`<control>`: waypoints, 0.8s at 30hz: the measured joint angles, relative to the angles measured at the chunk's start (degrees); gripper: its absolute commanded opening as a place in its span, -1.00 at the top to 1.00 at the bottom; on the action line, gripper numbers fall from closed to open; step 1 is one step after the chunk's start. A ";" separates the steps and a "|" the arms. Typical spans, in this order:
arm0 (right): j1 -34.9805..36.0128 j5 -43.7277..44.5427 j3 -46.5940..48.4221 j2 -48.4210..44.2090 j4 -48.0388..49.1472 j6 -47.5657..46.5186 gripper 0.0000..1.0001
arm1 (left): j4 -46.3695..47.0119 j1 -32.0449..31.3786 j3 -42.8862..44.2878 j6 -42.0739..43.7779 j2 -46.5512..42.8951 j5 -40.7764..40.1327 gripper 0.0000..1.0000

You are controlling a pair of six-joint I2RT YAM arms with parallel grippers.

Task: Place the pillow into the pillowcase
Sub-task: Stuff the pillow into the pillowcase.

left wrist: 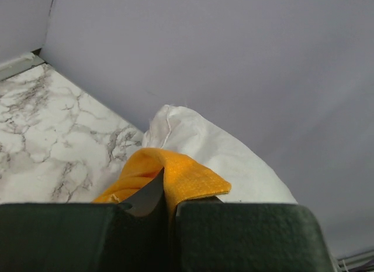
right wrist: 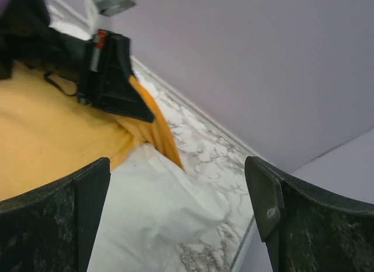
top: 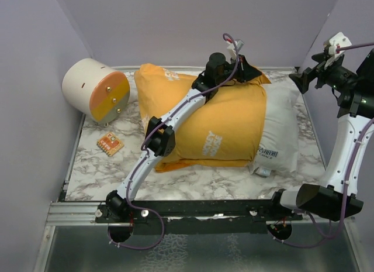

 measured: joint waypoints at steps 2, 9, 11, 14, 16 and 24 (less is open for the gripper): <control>-0.02 -4.04 0.00 -0.26 -4.33 -4.42 -1.00 | 0.04 -0.72 0.00 -0.02 0.90 0.13 1.00; 1.49 -10.91 -6.58 0.83 -28.59 -30.16 -1.00 | 0.07 -0.63 2.19 0.42 1.07 -0.33 0.67; 1.49 -8.57 -12.55 0.24 -30.58 -34.36 -1.00 | -0.13 -0.50 3.32 1.27 1.38 -1.70 0.46; 1.49 -4.59 -18.91 -0.63 -32.33 -37.97 -1.00 | 0.00 -0.33 4.57 2.38 1.44 -4.63 0.10; 1.49 -2.73 -20.85 -1.31 -32.30 -39.82 -1.00 | 0.15 -0.24 4.70 3.63 1.03 -7.04 -0.05; 2.82 -2.69 -24.87 1.97 -25.27 -38.16 -0.86 | -7.34 0.26 3.52 10.29 -5.11 -9.29 -0.28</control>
